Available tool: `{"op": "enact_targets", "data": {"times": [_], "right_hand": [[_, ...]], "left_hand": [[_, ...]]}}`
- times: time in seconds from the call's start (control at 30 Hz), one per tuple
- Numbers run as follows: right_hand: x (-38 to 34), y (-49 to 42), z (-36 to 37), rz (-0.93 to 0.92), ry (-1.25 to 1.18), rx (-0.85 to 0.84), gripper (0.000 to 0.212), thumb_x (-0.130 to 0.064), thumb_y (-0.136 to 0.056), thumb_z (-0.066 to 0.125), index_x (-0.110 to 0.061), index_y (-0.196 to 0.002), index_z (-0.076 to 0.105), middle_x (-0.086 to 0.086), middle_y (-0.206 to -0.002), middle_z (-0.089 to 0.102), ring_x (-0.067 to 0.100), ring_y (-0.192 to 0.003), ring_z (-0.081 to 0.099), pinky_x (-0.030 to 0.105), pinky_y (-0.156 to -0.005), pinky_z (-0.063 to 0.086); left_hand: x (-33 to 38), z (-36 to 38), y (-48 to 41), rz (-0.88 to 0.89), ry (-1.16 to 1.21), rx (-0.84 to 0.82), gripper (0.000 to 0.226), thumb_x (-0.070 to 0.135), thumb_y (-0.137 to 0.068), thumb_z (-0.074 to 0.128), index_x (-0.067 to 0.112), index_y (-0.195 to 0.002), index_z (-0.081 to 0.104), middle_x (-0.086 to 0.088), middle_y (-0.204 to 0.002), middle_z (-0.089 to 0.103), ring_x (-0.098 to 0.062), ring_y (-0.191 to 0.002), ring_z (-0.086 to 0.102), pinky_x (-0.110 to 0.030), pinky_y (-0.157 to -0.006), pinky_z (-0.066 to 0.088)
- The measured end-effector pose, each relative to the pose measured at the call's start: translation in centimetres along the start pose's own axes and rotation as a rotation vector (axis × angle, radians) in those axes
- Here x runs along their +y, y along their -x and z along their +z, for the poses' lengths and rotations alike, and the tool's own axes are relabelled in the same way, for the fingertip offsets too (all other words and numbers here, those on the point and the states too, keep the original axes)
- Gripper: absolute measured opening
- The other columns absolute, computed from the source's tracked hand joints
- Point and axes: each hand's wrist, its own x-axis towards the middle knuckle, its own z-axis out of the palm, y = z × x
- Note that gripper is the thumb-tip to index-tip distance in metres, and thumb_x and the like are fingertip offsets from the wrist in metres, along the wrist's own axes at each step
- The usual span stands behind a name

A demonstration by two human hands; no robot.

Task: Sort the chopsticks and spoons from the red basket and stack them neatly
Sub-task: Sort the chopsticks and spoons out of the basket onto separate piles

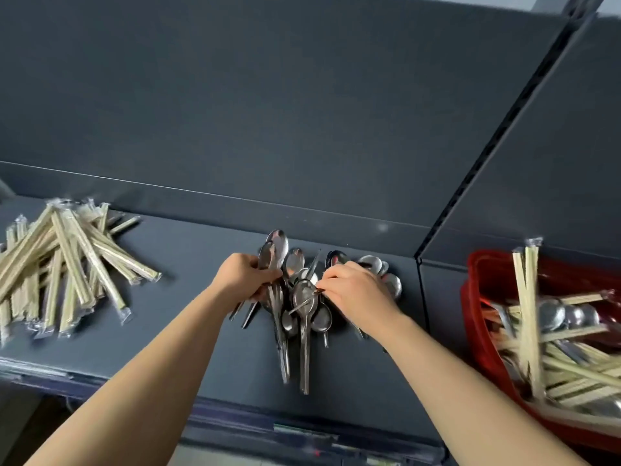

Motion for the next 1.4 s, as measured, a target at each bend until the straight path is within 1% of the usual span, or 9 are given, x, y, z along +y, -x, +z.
{"op": "enact_targets", "data": {"times": [0.2, 0.3, 0.37, 0.57, 0.67, 0.87, 1.1, 1.27, 1.4], "right_hand": [[-0.5, -0.1, 0.9, 0.17, -0.03, -0.042, 0.02, -0.015, -0.087, 0.068, -0.017, -0.106, 0.074, -0.002, -0.109, 0.065, 0.02, -0.099, 0.06, 0.035, -0.08, 0.053], [-0.5, 0.2, 0.8, 0.241, -0.106, -0.088, 0.026, -0.025, -0.089, 0.066, -0.02, -0.115, 0.069, -0.008, -0.116, 0.059, 0.014, -0.102, 0.058, 0.031, -0.086, 0.05], [-0.4, 0.5, 0.5, 0.261, -0.139, -0.102, 0.029, -0.032, -0.087, 0.068, -0.021, -0.114, 0.069, -0.01, -0.116, 0.059, 0.012, -0.101, 0.058, 0.031, -0.088, 0.049], [-0.5, 1.5, -0.6, 0.308, -0.126, -0.056, 0.03, -0.034, -0.089, 0.066, -0.018, -0.115, 0.069, -0.006, -0.116, 0.067, 0.016, -0.107, 0.059, 0.032, -0.094, 0.048], [-0.6, 2.1, -2.3, 0.346, -0.074, -0.036, 0.029, -0.029, -0.091, 0.062, -0.019, -0.118, 0.067, -0.006, -0.12, 0.066, 0.016, -0.112, 0.057, 0.036, -0.099, 0.047], [1.0, 7.1, -9.0, 0.559, 0.022, 0.1, 0.037, -0.029, -0.094, 0.059, -0.017, -0.129, 0.061, -0.004, -0.133, 0.06, 0.017, -0.124, 0.053, 0.031, -0.104, 0.041], [7.6, 18.7, -16.1, 0.91, -0.011, 0.265, 0.035, -0.029, -0.09, 0.062, -0.016, -0.122, 0.066, 0.002, -0.121, 0.067, 0.021, -0.11, 0.063, 0.039, -0.095, 0.051], [13.0, 25.4, -18.3, 1.054, -0.106, 0.145, 0.039, -0.027, -0.089, 0.067, -0.014, -0.126, 0.063, 0.0, -0.125, 0.066, 0.016, -0.113, 0.061, 0.029, -0.095, 0.047], [16.7, 28.4, -19.0, 1.007, -0.099, -0.116, 0.047, -0.035, -0.082, 0.074, -0.024, -0.126, 0.063, -0.007, -0.129, 0.061, 0.011, -0.113, 0.059, 0.032, -0.099, 0.047]], "left_hand": [[-0.8, 0.2, -1.3, 0.103, -0.115, 0.076, 0.035, 0.031, -0.078, 0.078, 0.007, -0.066, 0.057, -0.004, -0.056, 0.062, -0.016, -0.042, 0.056, -0.022, -0.045, 0.044], [-1.1, 0.0, -1.3, 0.164, -0.228, 0.111, 0.043, 0.035, -0.082, 0.071, 0.01, -0.062, 0.042, -0.002, -0.054, 0.051, -0.02, -0.047, 0.05, -0.024, -0.042, 0.035], [-1.4, -0.2, -1.2, 0.203, -0.315, 0.131, 0.042, 0.037, -0.085, 0.066, 0.005, -0.065, 0.046, -0.006, -0.057, 0.052, -0.017, -0.048, 0.043, -0.021, -0.04, 0.031], [-1.5, -0.4, -1.1, 0.271, -0.608, 0.167, 0.032, 0.04, -0.088, 0.056, 0.009, -0.086, 0.058, -0.007, -0.09, 0.055, -0.03, -0.089, 0.053, -0.031, -0.066, 0.039], [0.1, -0.2, 0.0, 0.428, -0.859, 0.244, 0.032, 0.04, -0.091, 0.051, 0.014, -0.105, 0.061, -0.005, -0.107, 0.059, -0.031, -0.102, 0.05, -0.035, -0.079, 0.04], [6.3, 3.1, 3.1, 0.913, -0.823, 0.393, 0.022, 0.031, -0.082, 0.065, 0.01, -0.082, 0.07, -0.009, -0.085, 0.067, -0.036, -0.08, 0.057, -0.039, -0.072, 0.045], [13.4, 14.2, 9.0, 1.223, -0.716, 0.189, 0.038, 0.04, -0.08, 0.048, 0.012, -0.088, 0.072, -0.005, -0.085, 0.069, -0.032, -0.074, 0.06, -0.035, -0.065, 0.048], [16.9, 23.8, 10.1, 1.09, -0.66, -0.061, 0.034, 0.043, -0.088, 0.054, 0.011, -0.097, 0.061, -0.007, -0.095, 0.065, -0.031, -0.093, 0.059, -0.034, -0.065, 0.041], [19.0, 29.9, 9.9, 0.776, -0.576, -0.23, 0.036, 0.04, -0.086, 0.059, 0.009, -0.103, 0.058, -0.008, -0.097, 0.067, -0.032, -0.093, 0.063, -0.032, -0.066, 0.043]]}}
